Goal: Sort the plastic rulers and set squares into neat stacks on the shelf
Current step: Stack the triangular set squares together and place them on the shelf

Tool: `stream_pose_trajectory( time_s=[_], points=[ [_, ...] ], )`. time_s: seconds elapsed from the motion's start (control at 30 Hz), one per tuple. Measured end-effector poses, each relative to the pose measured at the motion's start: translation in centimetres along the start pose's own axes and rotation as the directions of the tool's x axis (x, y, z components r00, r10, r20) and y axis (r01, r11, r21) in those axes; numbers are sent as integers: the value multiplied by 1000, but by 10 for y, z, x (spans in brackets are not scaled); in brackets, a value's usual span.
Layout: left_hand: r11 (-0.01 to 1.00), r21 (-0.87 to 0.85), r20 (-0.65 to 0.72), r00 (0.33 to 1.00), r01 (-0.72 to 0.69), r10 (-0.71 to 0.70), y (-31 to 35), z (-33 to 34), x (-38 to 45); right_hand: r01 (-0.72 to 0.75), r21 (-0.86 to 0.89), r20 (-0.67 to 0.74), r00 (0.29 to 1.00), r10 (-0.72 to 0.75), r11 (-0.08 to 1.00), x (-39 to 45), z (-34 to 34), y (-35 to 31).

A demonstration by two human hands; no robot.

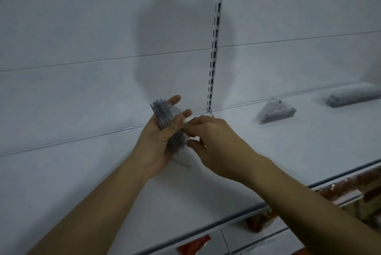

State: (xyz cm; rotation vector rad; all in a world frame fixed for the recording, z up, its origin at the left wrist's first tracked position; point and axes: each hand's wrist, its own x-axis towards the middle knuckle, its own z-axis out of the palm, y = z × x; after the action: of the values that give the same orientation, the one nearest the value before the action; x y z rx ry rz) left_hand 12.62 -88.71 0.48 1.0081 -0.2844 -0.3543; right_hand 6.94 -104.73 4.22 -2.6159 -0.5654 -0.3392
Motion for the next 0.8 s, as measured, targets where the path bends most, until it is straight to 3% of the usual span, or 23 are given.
stream_pose_trajectory(
  time_s=[0.1, 0.2, 0.23, 0.33, 0.4, 0.67, 0.8],
  points=[
    [999, -11, -47, 998, -31, 31, 8, -6, 2, 73, 10, 67, 995, -73, 997, 14, -6, 5],
    [992, -84, -123, 989, -94, 83, 17, -15, 5, -4, 27, -21, 1000, 5, 1000, 33, -4, 22],
    [987, -110, -142, 985, -116, 100, 21, -18, 6, -27, 10, 11, 1000, 27, 1000, 38, -2, 28],
    [969, -186, -168, 977, -165, 135, 27, -25, 7, 47, -113, 281, 960, -14, 992, 41, 16, 42],
    [961, -223, -155, 979, -166, 133, 26, -25, 7, 122, -175, 382, 923, -46, 977, 37, 26, 48],
    [957, -282, -28, 998, -69, 64, 17, -16, 6, 86, -220, 346, 938, -4, 972, 7, 13, 65],
    [968, -252, 6, 1000, -18, 21, 7, -4, 1, 45, -136, 317, 948, 1, 990, -30, -6, 64]
  ],
)
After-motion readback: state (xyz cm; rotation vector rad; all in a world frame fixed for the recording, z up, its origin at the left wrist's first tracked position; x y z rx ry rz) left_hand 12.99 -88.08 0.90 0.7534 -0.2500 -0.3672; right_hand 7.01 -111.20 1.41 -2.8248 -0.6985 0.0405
